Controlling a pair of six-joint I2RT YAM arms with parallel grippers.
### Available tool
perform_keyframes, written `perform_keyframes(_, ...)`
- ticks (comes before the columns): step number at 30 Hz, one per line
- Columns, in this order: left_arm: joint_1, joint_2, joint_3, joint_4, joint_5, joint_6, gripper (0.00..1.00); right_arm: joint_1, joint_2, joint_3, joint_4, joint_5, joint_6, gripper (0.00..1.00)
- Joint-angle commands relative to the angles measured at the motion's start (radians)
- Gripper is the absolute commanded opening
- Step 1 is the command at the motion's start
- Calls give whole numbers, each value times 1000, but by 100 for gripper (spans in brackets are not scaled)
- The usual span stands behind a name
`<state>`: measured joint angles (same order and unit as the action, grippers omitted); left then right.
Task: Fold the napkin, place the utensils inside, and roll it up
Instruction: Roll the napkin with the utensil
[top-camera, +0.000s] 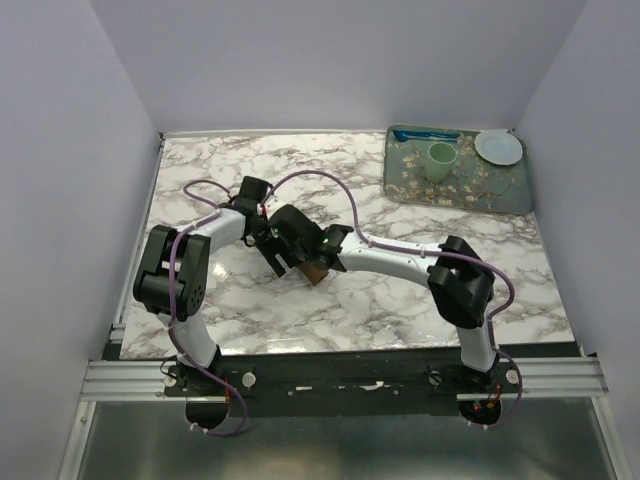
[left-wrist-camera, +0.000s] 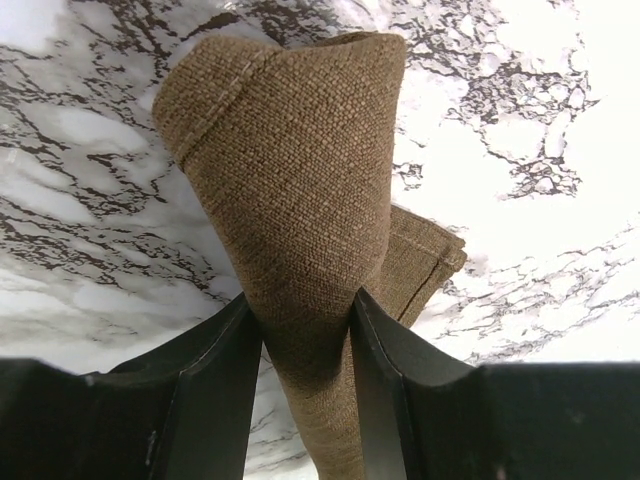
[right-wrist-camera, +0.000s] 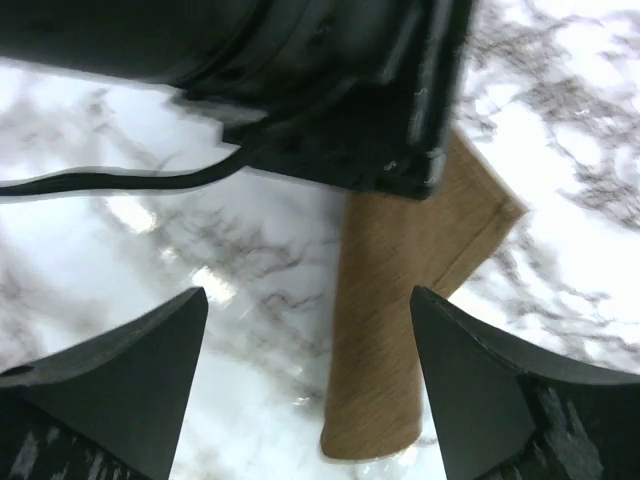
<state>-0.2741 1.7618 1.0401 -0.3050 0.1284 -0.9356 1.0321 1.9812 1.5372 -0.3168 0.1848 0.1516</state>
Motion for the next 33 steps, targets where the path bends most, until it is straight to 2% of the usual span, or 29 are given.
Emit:
perform_keyframes(1,16,14,8,-14,33,8,47,19,106,28,-27,292,-109,87)
perform_keyframes(9,53,21,-3,-2,111,0,47,28,163,9,27,251,-121,79)
perform_keyframes(12,58,19,-6,1,119,11,47,26,160,-3,35,231,-89,68)
perform_keyframes(15,62,4,-23,39,138,26,52,11,150,-14,36,183,-49,54)
perform_keyframes(19,73,-22,-64,116,189,44,59,-47,124,-43,36,64,26,30)
perform_keyframes(21,78,-36,-74,129,197,55,64,-73,114,-58,36,-51,46,29)
perform_keyframes(22,78,-42,-75,135,195,63,70,-104,107,-61,30,-98,74,28)
perform_keyframes(23,78,-64,-81,133,189,76,73,-124,102,-69,30,-222,89,27)
perform_keyframes(25,78,-88,-90,147,182,84,77,-193,103,-84,30,-356,138,27)
perform_keyframes(26,78,-113,-101,155,181,89,77,-214,110,-89,31,-472,155,27)
perform_keyframes(29,76,-136,-107,159,188,89,77,-286,136,-86,36,-644,196,27)
perform_keyframes(30,76,-139,-110,167,198,84,77,-300,158,-81,36,-750,209,27)
perform_keyframes(33,70,-136,-115,187,208,75,78,-340,201,-58,38,-885,247,27)
